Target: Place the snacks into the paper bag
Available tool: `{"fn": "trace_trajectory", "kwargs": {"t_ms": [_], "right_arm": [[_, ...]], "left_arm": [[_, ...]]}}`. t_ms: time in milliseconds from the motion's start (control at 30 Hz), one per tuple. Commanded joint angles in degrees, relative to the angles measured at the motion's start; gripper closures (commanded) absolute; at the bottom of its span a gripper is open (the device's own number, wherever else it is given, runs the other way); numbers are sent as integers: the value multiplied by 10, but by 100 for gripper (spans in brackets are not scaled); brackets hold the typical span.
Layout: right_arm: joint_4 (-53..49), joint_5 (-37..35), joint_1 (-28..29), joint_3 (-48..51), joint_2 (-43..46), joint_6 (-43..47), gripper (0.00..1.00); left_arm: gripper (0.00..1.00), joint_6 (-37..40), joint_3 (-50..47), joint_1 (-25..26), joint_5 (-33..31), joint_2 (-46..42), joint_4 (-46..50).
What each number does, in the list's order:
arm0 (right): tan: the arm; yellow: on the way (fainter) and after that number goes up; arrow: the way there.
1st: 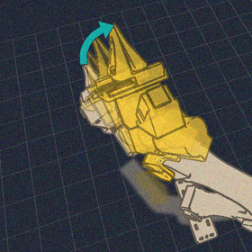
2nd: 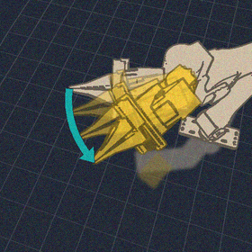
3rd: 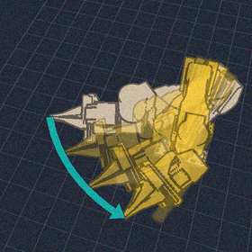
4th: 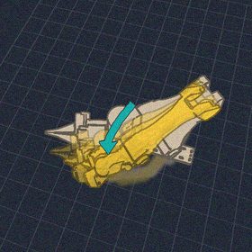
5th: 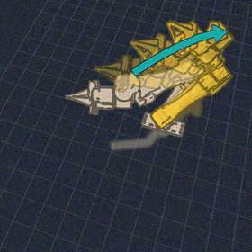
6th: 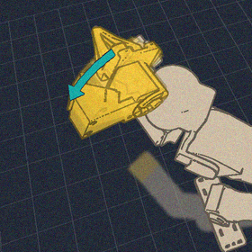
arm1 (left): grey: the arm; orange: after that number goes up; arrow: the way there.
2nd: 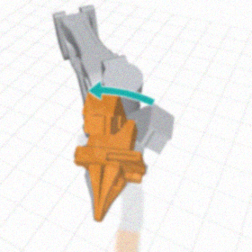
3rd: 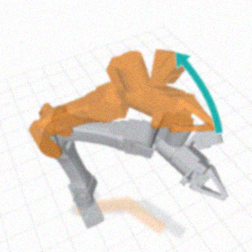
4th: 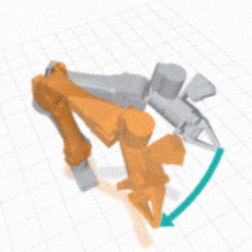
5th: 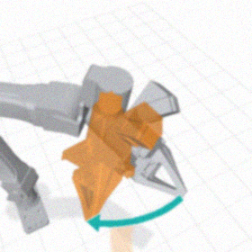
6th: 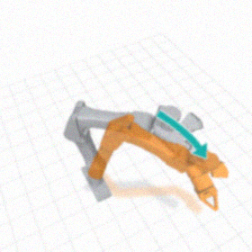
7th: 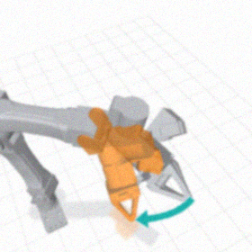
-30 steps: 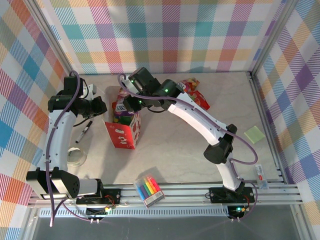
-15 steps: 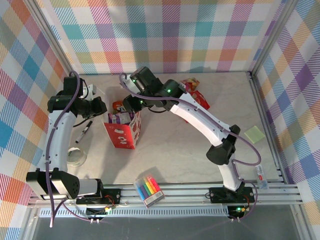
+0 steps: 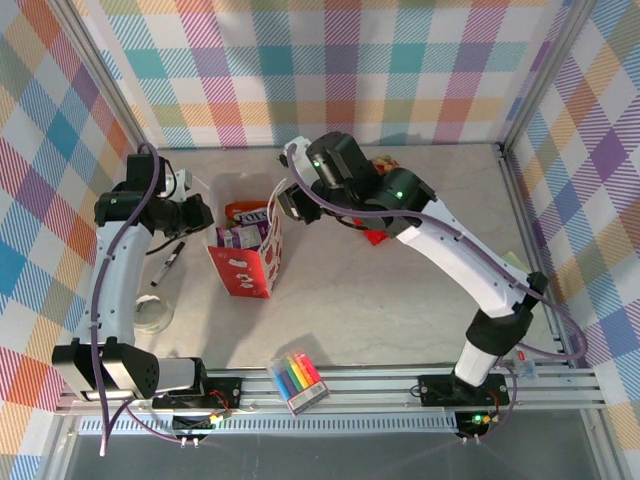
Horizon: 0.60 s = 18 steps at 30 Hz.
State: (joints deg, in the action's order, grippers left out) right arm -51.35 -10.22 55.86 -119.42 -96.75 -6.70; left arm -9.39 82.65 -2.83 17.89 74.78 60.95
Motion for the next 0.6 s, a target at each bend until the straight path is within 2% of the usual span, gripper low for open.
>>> {"fn": "trace_trajectory", "kwargs": {"t_ms": [0,167,233,467,567], "right_arm": [[20,-57,3,41,34,18,68],[48,-113,-7,130,97,27,63],[55,-125,-21,161,119,25,57],[59,-124,-88,253,178,-5,45],[72,-109,-127,291,199,-15,44]], "left_arm": [[88,3,11,-10,1,-20,21],[88,5,12,-10,-1,-19,26],[87,5,12,-10,-4,-17,26],[87,5,23,-10,-15,-12,24],[87,5,28,-10,-19,-9,24]]}}
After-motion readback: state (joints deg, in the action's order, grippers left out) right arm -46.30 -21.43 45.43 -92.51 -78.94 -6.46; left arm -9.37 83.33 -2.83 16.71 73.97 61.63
